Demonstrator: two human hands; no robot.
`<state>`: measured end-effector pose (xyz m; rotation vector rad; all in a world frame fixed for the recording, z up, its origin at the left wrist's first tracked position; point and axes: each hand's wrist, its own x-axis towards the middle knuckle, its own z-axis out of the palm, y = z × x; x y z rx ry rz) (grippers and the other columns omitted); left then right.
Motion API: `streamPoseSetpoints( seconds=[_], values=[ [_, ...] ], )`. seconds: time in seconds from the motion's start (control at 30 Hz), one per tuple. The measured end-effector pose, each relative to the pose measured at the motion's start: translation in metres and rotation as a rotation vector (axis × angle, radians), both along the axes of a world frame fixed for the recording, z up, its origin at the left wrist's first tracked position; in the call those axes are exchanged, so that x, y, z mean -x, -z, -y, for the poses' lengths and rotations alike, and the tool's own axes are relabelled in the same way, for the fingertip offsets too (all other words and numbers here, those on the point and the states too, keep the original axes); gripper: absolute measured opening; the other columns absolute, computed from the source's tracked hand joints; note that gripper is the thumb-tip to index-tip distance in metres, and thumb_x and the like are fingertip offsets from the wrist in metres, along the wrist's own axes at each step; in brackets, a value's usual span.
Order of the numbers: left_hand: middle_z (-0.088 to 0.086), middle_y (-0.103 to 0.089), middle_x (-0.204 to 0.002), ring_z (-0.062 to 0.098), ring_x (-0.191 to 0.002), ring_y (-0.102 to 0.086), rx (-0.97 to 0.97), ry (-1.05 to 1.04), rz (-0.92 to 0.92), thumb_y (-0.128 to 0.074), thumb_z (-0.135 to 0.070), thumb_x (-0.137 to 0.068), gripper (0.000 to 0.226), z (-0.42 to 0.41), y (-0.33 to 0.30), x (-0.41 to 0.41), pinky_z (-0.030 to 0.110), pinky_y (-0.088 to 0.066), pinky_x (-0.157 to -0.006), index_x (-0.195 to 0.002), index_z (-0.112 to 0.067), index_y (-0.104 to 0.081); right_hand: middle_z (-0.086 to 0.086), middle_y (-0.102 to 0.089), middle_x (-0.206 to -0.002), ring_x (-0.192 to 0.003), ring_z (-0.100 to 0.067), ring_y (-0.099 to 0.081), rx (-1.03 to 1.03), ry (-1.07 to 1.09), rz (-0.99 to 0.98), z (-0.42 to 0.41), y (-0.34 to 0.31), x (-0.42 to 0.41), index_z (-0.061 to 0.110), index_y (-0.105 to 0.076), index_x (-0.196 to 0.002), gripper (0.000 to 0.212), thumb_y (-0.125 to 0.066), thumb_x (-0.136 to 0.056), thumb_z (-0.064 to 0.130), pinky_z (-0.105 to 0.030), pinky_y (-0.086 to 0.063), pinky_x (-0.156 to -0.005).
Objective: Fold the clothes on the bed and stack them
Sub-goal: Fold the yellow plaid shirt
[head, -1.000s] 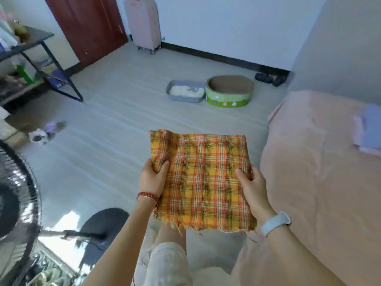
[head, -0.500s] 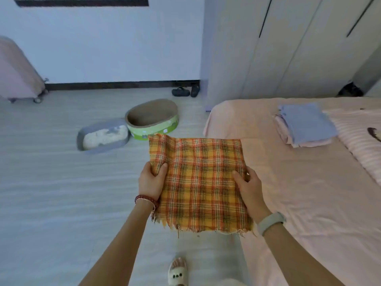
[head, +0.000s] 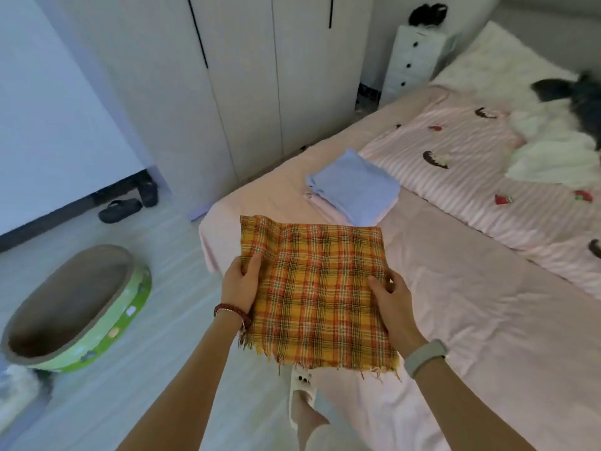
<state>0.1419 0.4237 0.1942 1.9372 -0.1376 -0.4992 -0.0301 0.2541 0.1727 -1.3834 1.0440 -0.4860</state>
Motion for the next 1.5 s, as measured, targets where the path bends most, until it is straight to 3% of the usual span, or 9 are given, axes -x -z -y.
streamPoseSetpoints(
  seconds=[0.2, 0.37, 0.6, 0.87, 1.0, 1.2, 1.27, 1.37, 1.5],
  values=[
    [0.002, -0.056, -0.100, 0.019, -0.087, -0.051, -0.092, 0.242, 0.076, -0.039, -0.033, -0.097, 0.033, 0.135, 0.003, -0.127, 0.028, -0.039, -0.078, -0.116, -0.010, -0.053, 0.009, -0.059, -0.101, -0.086, -0.011, -0.061, -0.062, 0.188, -0.016, 0.079, 0.015, -0.086, 0.020, -0.040, -0.132, 0.039, -0.050, -0.094, 0.025, -0.022, -0.047, -0.061],
    [0.003, -0.055, -0.100, 0.021, -0.089, -0.051, -0.148, 0.445, 0.161, -0.037, -0.034, -0.098, 0.033, 0.242, 0.009, -0.201, 0.030, -0.038, -0.077, -0.113, -0.009, -0.053, -0.002, -0.058, -0.117, -0.096, -0.018, -0.060, -0.060, 0.355, -0.052, 0.139, 0.027, -0.142, 0.017, -0.036, -0.135, 0.041, -0.046, -0.096, 0.022, -0.035, -0.052, -0.078],
    [0.004, -0.057, -0.093, 0.022, -0.079, -0.054, -0.168, 0.580, 0.149, -0.036, -0.035, -0.098, 0.032, 0.374, 0.056, -0.289, 0.028, -0.039, -0.062, -0.107, -0.009, -0.052, 0.017, -0.056, -0.097, -0.065, 0.006, -0.059, -0.072, 0.541, -0.111, 0.225, 0.061, -0.219, 0.021, -0.032, -0.139, 0.047, -0.048, -0.095, 0.023, -0.008, -0.043, -0.044],
    [0.003, -0.052, -0.085, 0.026, -0.078, -0.052, -0.175, 0.721, 0.151, -0.037, -0.033, -0.098, 0.025, 0.465, 0.127, -0.338, 0.035, -0.043, -0.070, -0.099, -0.010, -0.047, 0.010, -0.050, -0.118, -0.098, -0.007, -0.052, -0.026, 0.664, -0.184, 0.294, 0.116, -0.268, 0.022, -0.030, -0.142, 0.049, -0.045, -0.096, 0.022, -0.029, -0.048, -0.083],
    [0.008, -0.053, -0.095, 0.027, -0.085, -0.052, -0.233, 0.769, 0.094, -0.036, -0.030, -0.099, 0.032, 0.478, 0.153, -0.338, 0.038, -0.044, -0.076, -0.110, -0.002, -0.048, 0.013, -0.047, -0.117, -0.077, 0.009, -0.052, -0.060, 0.727, -0.238, 0.291, 0.143, -0.271, 0.025, -0.026, -0.143, 0.049, -0.041, -0.098, 0.017, -0.008, -0.044, -0.061],
    [-0.010, -0.048, -0.075, 0.007, -0.065, -0.046, -0.004, 0.683, 0.239, -0.036, -0.024, -0.100, 0.019, 0.483, 0.152, -0.339, 0.021, -0.036, -0.058, -0.095, -0.009, -0.047, 0.009, -0.049, -0.131, -0.102, 0.000, -0.054, 0.080, 0.791, -0.187, 0.299, 0.149, -0.272, 0.034, -0.028, -0.142, 0.048, -0.039, -0.098, 0.018, -0.022, -0.046, -0.080],
    [-0.006, -0.051, -0.082, 0.011, -0.070, -0.050, -0.067, 0.680, 0.199, -0.036, -0.025, -0.099, 0.024, 0.485, 0.155, -0.342, 0.023, -0.038, -0.060, -0.106, -0.005, -0.048, 0.008, -0.049, -0.131, -0.094, 0.003, -0.056, 0.084, 0.767, -0.216, 0.304, 0.151, -0.273, 0.033, -0.027, -0.142, 0.049, -0.039, -0.098, 0.017, -0.014, -0.045, -0.069],
    [0.011, -0.051, -0.120, 0.031, -0.106, -0.053, -0.257, 0.709, 0.068, -0.040, -0.025, -0.098, 0.042, 0.491, 0.161, -0.344, 0.039, -0.044, -0.086, -0.133, -0.004, -0.034, -0.004, -0.046, -0.135, -0.100, -0.013, -0.053, -0.036, 0.727, -0.344, 0.314, 0.149, -0.280, 0.027, -0.023, -0.146, 0.051, -0.040, -0.098, 0.019, -0.027, -0.048, -0.074],
    [0.015, -0.034, -0.145, 0.034, -0.132, -0.032, -0.266, 0.731, 0.647, -0.050, -0.019, -0.091, 0.051, 0.491, 0.148, -0.338, 0.053, -0.027, -0.104, -0.140, -0.014, -0.035, -0.014, -0.034, -0.142, -0.128, -0.031, -0.034, 0.363, 0.670, -0.647, 0.308, 0.134, -0.291, 0.020, -0.032, -0.143, 0.055, -0.045, -0.091, 0.010, -0.051, -0.028, -0.107]
  ],
)
